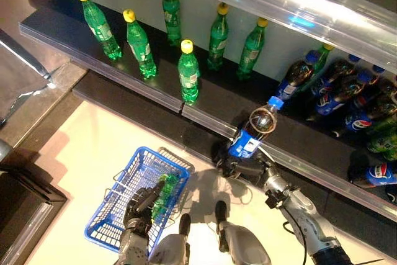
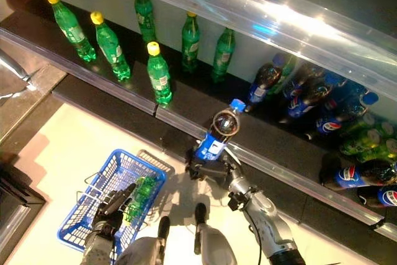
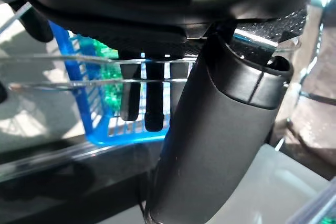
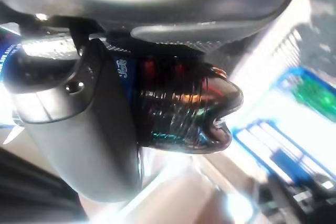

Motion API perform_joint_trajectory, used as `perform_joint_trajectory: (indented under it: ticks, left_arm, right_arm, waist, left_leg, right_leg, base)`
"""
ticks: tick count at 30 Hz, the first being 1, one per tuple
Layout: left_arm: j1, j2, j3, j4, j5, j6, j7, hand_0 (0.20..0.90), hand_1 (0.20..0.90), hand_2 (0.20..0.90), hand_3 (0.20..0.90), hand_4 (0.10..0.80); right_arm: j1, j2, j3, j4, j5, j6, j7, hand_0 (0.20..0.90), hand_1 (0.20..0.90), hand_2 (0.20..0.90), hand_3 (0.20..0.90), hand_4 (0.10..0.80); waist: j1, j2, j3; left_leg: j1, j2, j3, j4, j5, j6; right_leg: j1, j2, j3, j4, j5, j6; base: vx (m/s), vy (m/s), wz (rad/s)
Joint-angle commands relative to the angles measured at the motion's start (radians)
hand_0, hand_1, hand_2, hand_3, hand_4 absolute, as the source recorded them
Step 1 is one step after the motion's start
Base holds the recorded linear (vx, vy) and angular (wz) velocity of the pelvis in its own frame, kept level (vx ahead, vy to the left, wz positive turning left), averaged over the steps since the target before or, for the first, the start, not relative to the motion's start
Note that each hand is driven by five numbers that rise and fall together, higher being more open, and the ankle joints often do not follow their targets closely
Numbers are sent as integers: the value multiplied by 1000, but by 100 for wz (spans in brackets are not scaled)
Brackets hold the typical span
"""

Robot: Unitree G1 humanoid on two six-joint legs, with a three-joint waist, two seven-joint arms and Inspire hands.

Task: Pick up the drink and place into the basket.

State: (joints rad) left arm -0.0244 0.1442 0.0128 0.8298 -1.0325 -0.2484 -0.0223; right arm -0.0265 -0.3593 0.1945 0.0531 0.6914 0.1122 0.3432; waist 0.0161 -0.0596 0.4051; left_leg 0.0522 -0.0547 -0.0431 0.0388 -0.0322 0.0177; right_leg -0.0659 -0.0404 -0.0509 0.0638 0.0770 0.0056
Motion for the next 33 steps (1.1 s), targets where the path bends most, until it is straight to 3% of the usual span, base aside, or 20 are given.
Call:
perform_joint_trajectory:
  ticks: [1, 5, 11, 14, 16, 18, 22, 26, 28, 31, 33]
  left_arm:
    - [23, 153, 32, -201, 48, -189, -157, 300, 300, 300, 200, 100]
    - [34, 159, 44, -253, 45, -181, -221, 300, 300, 300, 200, 100]
    - [48, 195, 27, -411, 52, -43, -284, 300, 300, 300, 200, 100]
    - [19, 230, -16, -519, 62, 73, -316, 300, 300, 300, 200, 100]
    - [-29, 257, -72, -586, 42, 168, -352, 300, 300, 300, 200, 100]
    - [-93, 268, -141, -646, 12, 253, -354, 300, 300, 300, 200, 100]
    - [-179, 281, -235, -711, -9, 308, -342, 300, 300, 300, 200, 100]
    - [-212, 298, -272, -785, -47, 350, -323, 300, 300, 300, 200, 100]
    - [-208, 300, -280, -812, -41, 377, -325, 300, 300, 300, 200, 100]
    - [-203, 297, -285, -831, -40, 437, -361, 300, 300, 300, 200, 100]
    - [-189, 294, -300, -843, -43, 461, -386, 300, 300, 300, 200, 100]
  right_arm:
    - [-11, -20, -15, -191, 141, -69, 127, 300, 300, 300, 200, 100]
    - [-13, -13, 6, -193, 102, -55, 132, 300, 300, 300, 200, 100]
    - [-38, -73, 58, -205, -56, -48, 75, 300, 300, 300, 200, 100]
    - [-66, -93, 90, -160, -84, -38, -3, 300, 300, 300, 200, 100]
    - [-79, -114, 106, -124, -109, -25, -69, 300, 300, 300, 200, 100]
    - [-114, -133, 135, -67, -131, -36, -112, 300, 300, 300, 200, 100]
    - [-224, -144, 205, 8, -124, -23, -180, 300, 300, 300, 200, 100]
    - [-291, -136, 253, 55, -137, -15, -216, 300, 300, 300, 200, 100]
    - [-310, -108, 263, 100, -156, -13, -228, 300, 300, 300, 200, 100]
    - [-305, -86, 267, 130, -150, -14, -275, 300, 300, 300, 200, 100]
    - [-299, -56, 275, 171, -159, -21, -300, 300, 300, 300, 200, 100]
  waist:
    - [16, 13, -230]
    - [39, 12, -218]
    - [77, 18, -208]
    - [93, 26, -205]
    - [80, 33, -205]
    - [77, 35, -207]
    - [88, 49, -183]
    - [101, 68, -151]
    - [114, 70, -145]
    - [123, 66, -145]
    - [134, 70, -153]
  left_leg:
    - [-23, -81, 63, 52, -50, 48]
    - [-11, -84, 44, 36, -41, 51]
    - [-7, -84, 19, 20, -24, 58]
    - [-21, -81, -24, 12, -5, 66]
    - [-18, -90, -104, -19, 23, 70]
    - [-20, -91, -163, -34, 42, 58]
    - [-41, -68, -193, -33, 69, 27]
    - [-77, -47, -194, 8, 85, -9]
    - [-92, -49, -187, 59, 73, -23]
    - [-122, -62, -129, 152, 39, -28]
    - [-119, -71, -131, 139, 43, -22]
  right_leg:
    - [15, -26, 10, -37, 16, 110]
    - [13, -39, -15, -27, 27, 125]
    - [-5, -66, -47, 29, 32, 147]
    - [11, -46, -24, 52, -11, 130]
    - [33, -4, 38, 47, -38, 102]
    - [44, 15, 58, 38, -51, 87]
    - [51, 31, 14, 38, -75, 63]
    - [62, 41, -48, 34, -93, 32]
    - [73, 32, -81, 37, -98, 26]
    - [85, 13, -124, 45, -102, 23]
    - [90, 10, -149, 55, -103, 24]
  base:
    - [-37, 13, 4]
    - [-19, 13, 17]
    - [0, 18, 17]
    - [47, -58, 22]
    - [127, -114, 87]
    - [62, -171, 175]
    - [-29, -166, 145]
    - [-42, -105, 119]
    - [48, -38, 55]
    - [58, -25, 65]
    - [90, 26, 80]
